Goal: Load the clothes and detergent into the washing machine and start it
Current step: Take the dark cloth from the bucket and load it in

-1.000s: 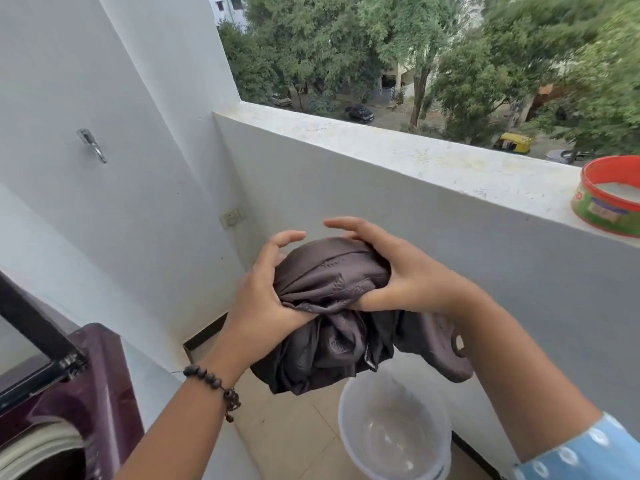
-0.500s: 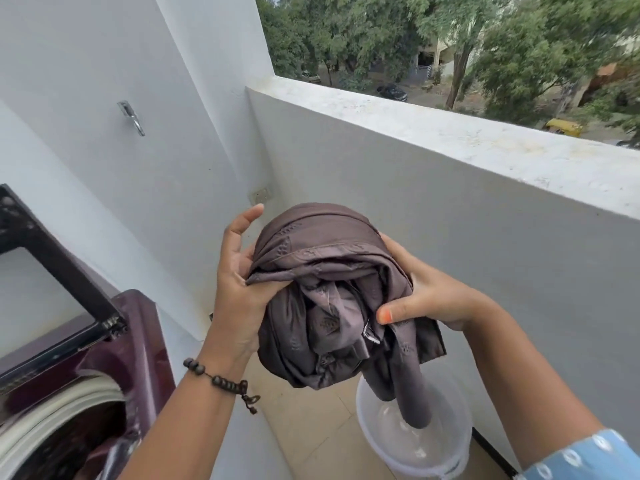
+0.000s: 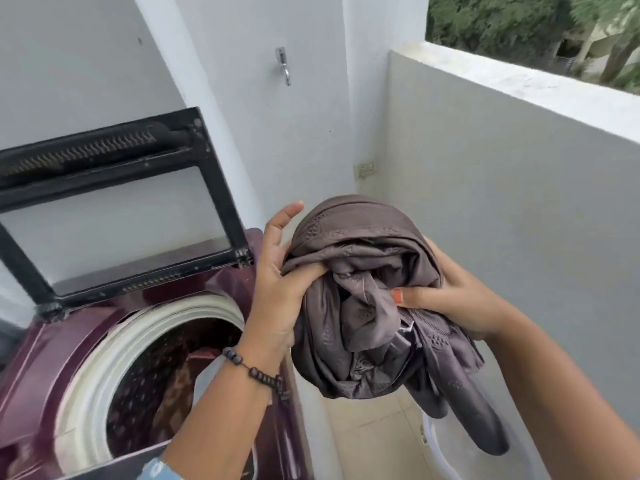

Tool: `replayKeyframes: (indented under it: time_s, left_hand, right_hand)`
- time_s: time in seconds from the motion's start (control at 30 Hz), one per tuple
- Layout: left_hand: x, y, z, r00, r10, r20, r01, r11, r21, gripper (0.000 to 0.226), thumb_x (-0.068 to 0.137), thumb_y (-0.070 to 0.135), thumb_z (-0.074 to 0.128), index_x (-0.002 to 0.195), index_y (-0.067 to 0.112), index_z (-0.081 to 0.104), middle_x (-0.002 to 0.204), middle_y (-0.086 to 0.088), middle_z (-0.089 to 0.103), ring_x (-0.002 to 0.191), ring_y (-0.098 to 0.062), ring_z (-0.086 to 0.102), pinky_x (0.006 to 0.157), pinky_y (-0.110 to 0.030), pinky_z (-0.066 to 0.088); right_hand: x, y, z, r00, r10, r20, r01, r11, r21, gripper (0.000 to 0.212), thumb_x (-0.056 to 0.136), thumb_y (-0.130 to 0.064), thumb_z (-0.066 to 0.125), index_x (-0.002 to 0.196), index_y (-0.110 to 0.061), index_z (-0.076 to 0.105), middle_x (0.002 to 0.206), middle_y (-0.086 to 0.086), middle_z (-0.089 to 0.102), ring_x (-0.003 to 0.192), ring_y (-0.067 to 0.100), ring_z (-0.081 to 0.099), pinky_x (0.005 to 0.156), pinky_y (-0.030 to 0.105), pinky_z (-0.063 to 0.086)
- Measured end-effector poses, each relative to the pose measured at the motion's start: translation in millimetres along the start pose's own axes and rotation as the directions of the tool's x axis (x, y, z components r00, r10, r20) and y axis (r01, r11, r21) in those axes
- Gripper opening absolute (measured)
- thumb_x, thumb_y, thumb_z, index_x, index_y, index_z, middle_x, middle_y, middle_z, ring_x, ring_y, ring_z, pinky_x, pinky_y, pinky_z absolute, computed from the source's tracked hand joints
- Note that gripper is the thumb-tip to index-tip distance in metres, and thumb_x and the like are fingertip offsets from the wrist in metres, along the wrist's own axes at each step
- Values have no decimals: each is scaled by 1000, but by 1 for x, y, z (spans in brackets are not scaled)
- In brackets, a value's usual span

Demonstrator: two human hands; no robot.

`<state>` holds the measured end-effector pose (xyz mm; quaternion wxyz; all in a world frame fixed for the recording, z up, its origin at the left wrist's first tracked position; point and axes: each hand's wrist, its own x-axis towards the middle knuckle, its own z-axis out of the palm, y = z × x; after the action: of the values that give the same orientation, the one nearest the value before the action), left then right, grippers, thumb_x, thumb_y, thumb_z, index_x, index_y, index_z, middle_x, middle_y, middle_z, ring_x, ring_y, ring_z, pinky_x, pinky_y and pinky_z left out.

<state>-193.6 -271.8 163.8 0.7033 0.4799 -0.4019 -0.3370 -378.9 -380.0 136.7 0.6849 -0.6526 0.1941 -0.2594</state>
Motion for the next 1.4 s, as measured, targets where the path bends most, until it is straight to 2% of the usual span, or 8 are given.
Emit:
replayKeyframes:
  time_s: [0.27,0.6,0.87,1.03,1.1,1.17,1.23,1.4]
  left_hand:
    - [-13,60,-149,976,163,-144,-138,976,166,55,76,-7,56,128,8,45,95,14,72,90,-4,66,79,-21,53]
    - [-39,107,-322,902,266,-340,-174,945,276,54,78,-11,55,126,14,53,122,-9,59,111,-13,60,92,-26,49]
    - [-59,13,-400,886,-52,-460,168,962,214,57,89,-14,52,132,23,54,122,10,66,115,-5,61,103,-28,48]
    - [-53,-51,-421,852,-243,-465,366,910,195,46,89,16,64,128,36,54,125,15,64,121,-5,57,106,-32,43]
    - [-46,-76,-429,796,-437,-418,569,777,270,66,83,39,70,142,34,39,137,14,53,132,-12,48,110,-37,39]
    - [-44,-96,-433,650,-665,-367,758,539,367,98,82,56,68,155,30,7,156,7,29,144,-21,30,113,-45,34]
    - [-41,-109,-434,542,-768,-341,833,438,337,102,86,56,63,154,34,-10,163,4,8,147,-26,22,108,-50,37]
    - [-35,-124,-423,602,-728,-326,784,462,415,93,91,51,59,155,31,-6,164,3,7,149,-23,18,113,-50,32]
  right_hand:
    - [94,0,142,991,-38,130,38,999,9,86,60,-39,90,134,-23,50,129,4,63,121,24,59,102,46,44]
    - [199,14,311,936,-57,348,89,993,-75,67,75,-15,80,134,-17,49,129,8,63,122,26,58,106,53,42]
    - [234,113,340,911,242,335,-155,952,-265,71,71,-19,83,133,-29,49,122,-3,67,114,16,64,103,43,47]
    - [251,168,330,908,357,217,-227,859,-460,61,69,-35,84,122,-33,55,117,-7,68,111,14,64,103,43,46]
    - [260,186,322,927,361,100,-209,719,-662,70,73,-41,81,133,-29,49,127,-1,63,118,19,58,104,38,44]
    - [266,196,317,923,383,20,-220,571,-791,78,79,-40,76,144,-20,38,139,9,52,129,26,49,105,34,39]
    - [268,201,313,906,422,-6,-242,507,-827,77,85,-35,71,148,-15,32,146,12,44,135,29,41,105,33,34]
    - [260,213,315,885,464,32,-229,494,-839,76,88,-34,68,150,-16,29,151,11,37,138,26,37,108,30,31]
